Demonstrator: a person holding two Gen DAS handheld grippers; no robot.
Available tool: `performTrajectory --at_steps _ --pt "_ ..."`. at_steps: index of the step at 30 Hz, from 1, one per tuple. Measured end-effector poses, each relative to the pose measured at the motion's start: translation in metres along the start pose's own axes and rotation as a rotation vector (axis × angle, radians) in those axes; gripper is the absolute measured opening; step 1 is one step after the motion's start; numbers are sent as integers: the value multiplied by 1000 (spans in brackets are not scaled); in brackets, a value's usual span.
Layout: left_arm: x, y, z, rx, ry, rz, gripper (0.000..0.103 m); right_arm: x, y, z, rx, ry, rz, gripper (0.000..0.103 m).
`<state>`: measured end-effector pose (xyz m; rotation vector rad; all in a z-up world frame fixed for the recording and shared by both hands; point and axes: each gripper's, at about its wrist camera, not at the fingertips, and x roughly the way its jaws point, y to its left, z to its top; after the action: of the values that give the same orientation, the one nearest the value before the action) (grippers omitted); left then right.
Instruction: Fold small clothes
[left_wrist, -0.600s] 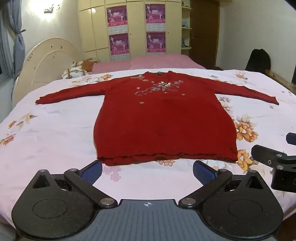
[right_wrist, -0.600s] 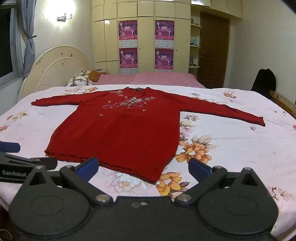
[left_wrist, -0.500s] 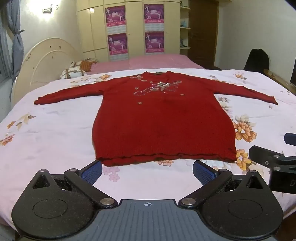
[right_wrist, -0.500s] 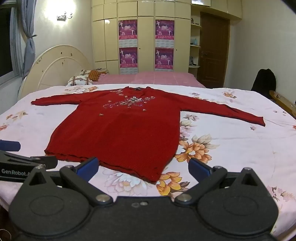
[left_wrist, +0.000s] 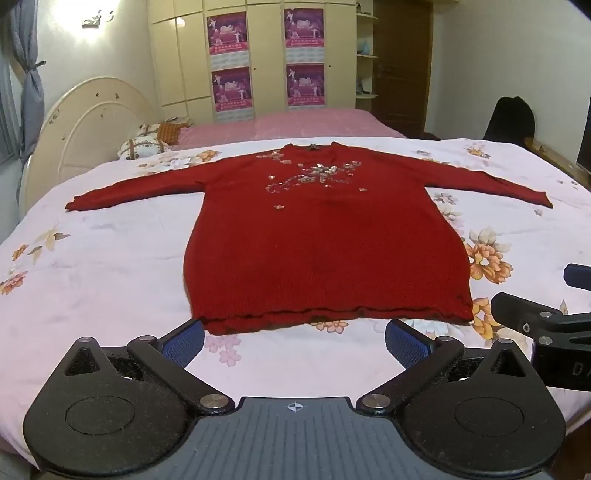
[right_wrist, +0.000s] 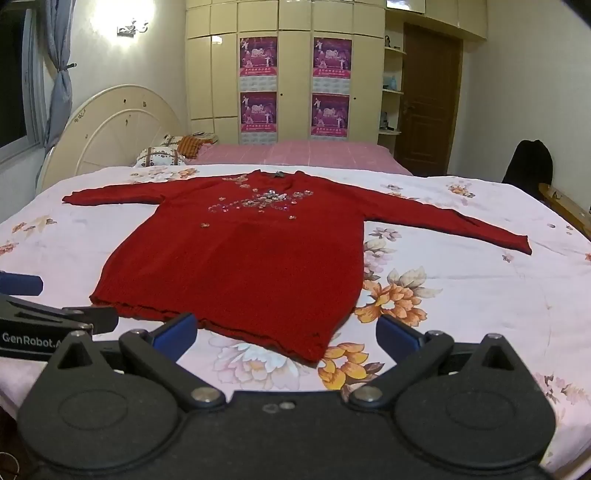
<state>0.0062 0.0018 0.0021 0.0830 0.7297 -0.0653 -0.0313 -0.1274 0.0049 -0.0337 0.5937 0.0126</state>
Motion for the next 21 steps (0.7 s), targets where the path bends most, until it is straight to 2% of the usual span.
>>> performTrajectory --at_steps 21 --pt "3 8 -1 -5 -4 8 103 1 5 3 -11 6 -8 102"
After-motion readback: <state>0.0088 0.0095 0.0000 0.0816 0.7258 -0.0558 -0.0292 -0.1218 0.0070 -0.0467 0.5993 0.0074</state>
